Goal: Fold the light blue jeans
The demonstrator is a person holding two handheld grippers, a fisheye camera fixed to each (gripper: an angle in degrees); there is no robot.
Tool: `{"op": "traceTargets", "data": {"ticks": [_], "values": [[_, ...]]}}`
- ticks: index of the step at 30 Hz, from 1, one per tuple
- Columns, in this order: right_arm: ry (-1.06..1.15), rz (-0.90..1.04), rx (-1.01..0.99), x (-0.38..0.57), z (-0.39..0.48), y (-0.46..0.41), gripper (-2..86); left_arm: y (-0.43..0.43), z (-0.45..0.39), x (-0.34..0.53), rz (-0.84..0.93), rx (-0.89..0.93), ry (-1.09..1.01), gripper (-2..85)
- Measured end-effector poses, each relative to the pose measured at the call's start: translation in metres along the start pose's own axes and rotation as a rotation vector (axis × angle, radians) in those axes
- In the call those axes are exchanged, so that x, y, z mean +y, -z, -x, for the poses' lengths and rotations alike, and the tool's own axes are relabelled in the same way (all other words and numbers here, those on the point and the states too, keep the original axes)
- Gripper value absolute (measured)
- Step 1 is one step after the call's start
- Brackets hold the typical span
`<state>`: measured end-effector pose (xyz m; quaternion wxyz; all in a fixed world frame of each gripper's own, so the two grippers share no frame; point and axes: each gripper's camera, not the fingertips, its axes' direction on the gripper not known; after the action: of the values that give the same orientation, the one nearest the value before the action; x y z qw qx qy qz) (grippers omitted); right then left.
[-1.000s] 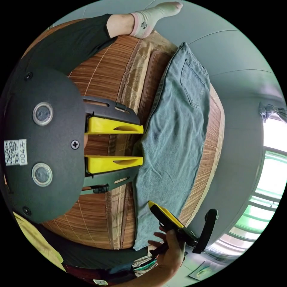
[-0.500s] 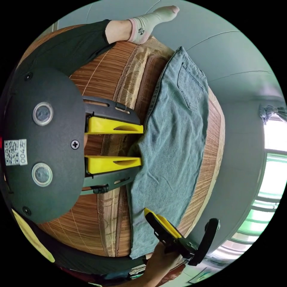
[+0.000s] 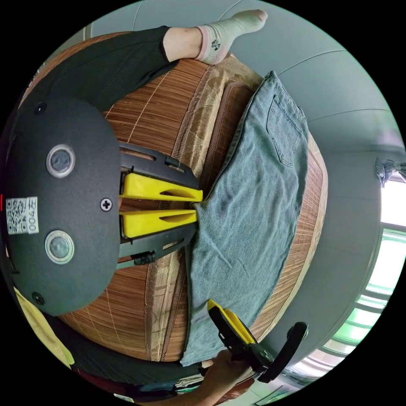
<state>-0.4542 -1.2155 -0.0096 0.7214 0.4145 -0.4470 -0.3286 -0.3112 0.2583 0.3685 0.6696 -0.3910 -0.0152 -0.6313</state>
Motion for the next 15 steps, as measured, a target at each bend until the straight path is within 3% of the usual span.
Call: {"op": "traceTargets", "data": {"ticks": [7, 15], "values": [[0.009, 0.007, -0.006, -0.006, 0.002, -0.002, 16.6, -0.017, 0.034, 0.004, 0.003, 0.185, 0.094, 1.6], [0.025, -0.027, -0.003, -0.002, 0.004, -0.003, 16.5, -0.003, 0.015, 0.004, 0.001, 0.120, 0.048, 1.8]]}}
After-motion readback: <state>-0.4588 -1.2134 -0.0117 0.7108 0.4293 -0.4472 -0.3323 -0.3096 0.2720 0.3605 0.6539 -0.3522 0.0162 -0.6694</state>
